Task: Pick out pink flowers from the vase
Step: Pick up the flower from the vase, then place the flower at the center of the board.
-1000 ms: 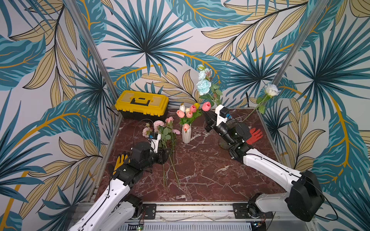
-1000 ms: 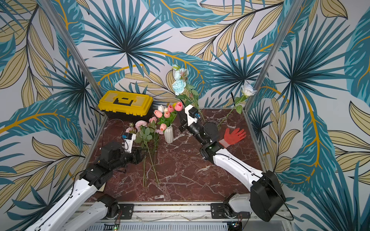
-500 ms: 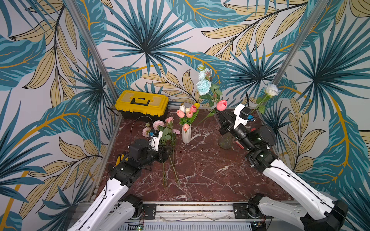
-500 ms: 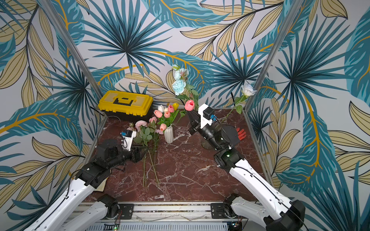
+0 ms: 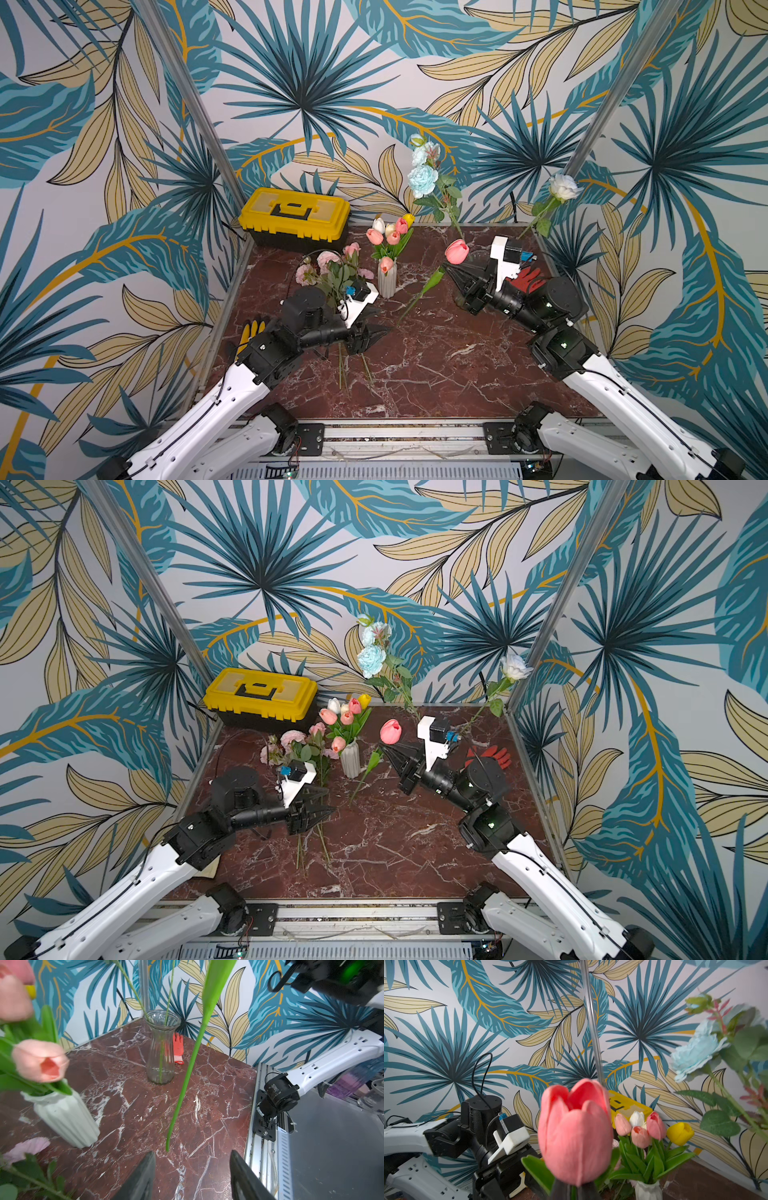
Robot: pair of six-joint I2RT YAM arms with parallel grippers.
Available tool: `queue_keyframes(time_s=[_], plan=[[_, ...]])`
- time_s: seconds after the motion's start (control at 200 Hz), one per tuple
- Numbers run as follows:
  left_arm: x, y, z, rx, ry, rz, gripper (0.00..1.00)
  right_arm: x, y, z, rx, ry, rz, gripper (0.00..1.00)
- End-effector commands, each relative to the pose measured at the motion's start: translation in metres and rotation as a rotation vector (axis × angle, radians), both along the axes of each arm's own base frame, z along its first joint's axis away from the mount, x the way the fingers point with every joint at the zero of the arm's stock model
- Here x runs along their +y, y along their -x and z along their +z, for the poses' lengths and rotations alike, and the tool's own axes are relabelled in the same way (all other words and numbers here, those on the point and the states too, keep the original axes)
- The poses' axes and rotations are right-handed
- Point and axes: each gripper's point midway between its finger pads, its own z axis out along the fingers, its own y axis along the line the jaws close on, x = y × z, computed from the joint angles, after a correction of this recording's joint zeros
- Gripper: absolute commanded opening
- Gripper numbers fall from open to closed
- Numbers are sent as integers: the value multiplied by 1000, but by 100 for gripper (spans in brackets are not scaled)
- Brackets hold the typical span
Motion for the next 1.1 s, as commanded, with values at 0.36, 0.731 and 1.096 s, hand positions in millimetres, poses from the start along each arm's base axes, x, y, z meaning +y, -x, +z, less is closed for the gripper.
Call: queue_keyframes(time_s=[0.36,0.731,1.096], plan=[[-33,18,23,-51,76,-258,47,17,22,-8,49,-95,190,0],[-38,21,16,-39,77,-297,12,21,17,-16,75,-116,203,0],[-30,11,18,-101,56,-206,38,26,18,-16,95,-131,237,0]])
